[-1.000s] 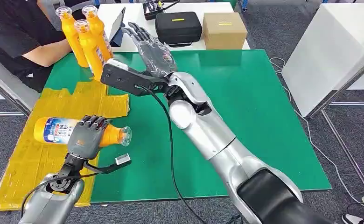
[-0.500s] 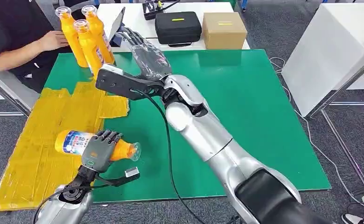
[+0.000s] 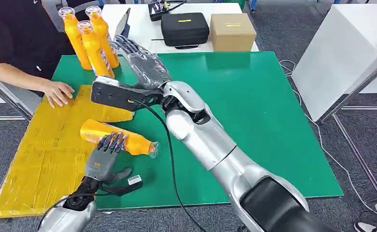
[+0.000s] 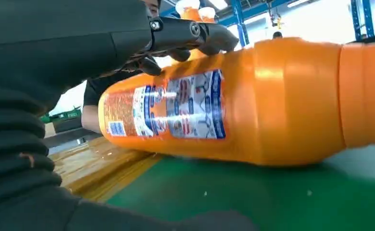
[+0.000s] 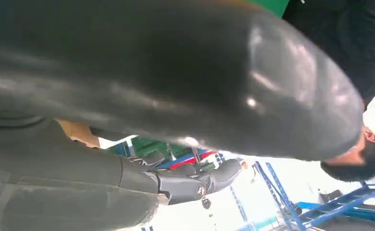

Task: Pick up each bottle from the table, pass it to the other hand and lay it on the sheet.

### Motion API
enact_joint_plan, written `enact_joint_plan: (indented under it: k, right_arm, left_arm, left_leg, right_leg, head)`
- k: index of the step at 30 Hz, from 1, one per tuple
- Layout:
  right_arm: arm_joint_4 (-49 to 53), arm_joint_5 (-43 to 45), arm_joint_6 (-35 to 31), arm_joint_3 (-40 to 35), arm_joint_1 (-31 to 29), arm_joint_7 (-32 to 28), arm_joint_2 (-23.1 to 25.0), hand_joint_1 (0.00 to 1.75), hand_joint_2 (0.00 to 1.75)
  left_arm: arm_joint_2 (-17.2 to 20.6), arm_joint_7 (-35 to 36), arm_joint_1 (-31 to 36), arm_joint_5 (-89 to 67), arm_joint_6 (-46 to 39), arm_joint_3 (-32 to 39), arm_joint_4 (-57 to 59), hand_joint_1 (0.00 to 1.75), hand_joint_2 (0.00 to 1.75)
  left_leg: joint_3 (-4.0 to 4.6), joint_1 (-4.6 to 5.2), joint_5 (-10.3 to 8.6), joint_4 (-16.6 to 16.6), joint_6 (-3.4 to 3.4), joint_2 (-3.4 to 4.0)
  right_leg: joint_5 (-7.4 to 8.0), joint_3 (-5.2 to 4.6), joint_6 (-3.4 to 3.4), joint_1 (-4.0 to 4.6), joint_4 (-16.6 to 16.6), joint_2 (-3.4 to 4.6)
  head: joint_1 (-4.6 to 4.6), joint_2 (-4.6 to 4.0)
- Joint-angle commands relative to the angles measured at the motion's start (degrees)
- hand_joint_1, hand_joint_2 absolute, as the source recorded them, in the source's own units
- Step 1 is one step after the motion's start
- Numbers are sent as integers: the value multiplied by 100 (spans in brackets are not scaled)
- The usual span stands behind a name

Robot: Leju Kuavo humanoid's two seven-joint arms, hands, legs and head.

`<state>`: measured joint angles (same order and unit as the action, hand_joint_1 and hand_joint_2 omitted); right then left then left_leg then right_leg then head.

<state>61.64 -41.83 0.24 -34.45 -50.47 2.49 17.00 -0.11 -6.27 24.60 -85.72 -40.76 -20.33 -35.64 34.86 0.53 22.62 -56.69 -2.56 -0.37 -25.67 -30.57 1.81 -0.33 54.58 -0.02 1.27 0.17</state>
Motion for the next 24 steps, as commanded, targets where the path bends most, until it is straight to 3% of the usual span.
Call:
enact_joint_plan:
  k: [1,4,8,10,11,14,16,24]
  right_arm:
    - [-399,47,55,-110,-148,-81,-150,0,0]
    - [-427,202,-57,17,-80,-265,-239,0,0]
    - [-427,230,-66,46,-58,-320,-298,0,0]
    - [-367,274,-271,106,-23,-485,-349,0,0]
    - [-308,262,-492,206,48,-531,-420,0,0]
    - [-56,548,-892,573,419,-1120,-640,0,0]
    - [7,754,-1036,756,689,-1550,-772,0,0]
    - [-22,741,-1031,753,679,-1611,-716,0,0]
  left_arm:
    - [-177,-506,49,401,76,663,678,0,0]
    - [-397,-1715,104,1769,76,1699,704,0,0]
    - [-385,-1755,195,1793,76,1716,803,0,0]
    - [-610,-3219,460,3419,76,2434,1027,0,0]
    - [-603,-3373,362,4601,737,2259,207,0,0]
    - [-285,-3206,37,6993,2095,1663,-2072,0,0]
    - [-67,-2749,-3,7944,2400,1335,-3226,0,0]
    - [21,-2878,-25,8162,2184,1104,-3035,0,0]
  left_leg:
    - [-25,-1,7,6,11,6]
    - [-44,-3,10,5,16,8]
    - [-38,-5,5,1,15,-6]
    - [-32,-3,1,1,13,-4]
    - [-41,-7,5,0,23,-3]
    - [-17,-12,-4,-7,16,-21]
    - [-14,-24,0,-16,21,-36]
    - [-23,-7,3,-6,20,-2]
  right_leg:
    - [-4,27,-2,1,-8,5]
    - [-6,45,-4,2,-10,6]
    - [-5,41,-4,5,-8,-7]
    - [-3,33,-3,3,-7,-5]
    - [-7,44,-5,6,-8,-5]
    - [-3,24,-3,10,-6,-26]
    - [-9,29,-5,20,-7,-41]
    - [-6,26,-4,6,-2,-6]
  head:
    - [0,0]
    - [0,0]
    - [-2,2]
    - [2,0]
    - [0,0]
    - [0,0]
    - [0,0]
    - [2,0]
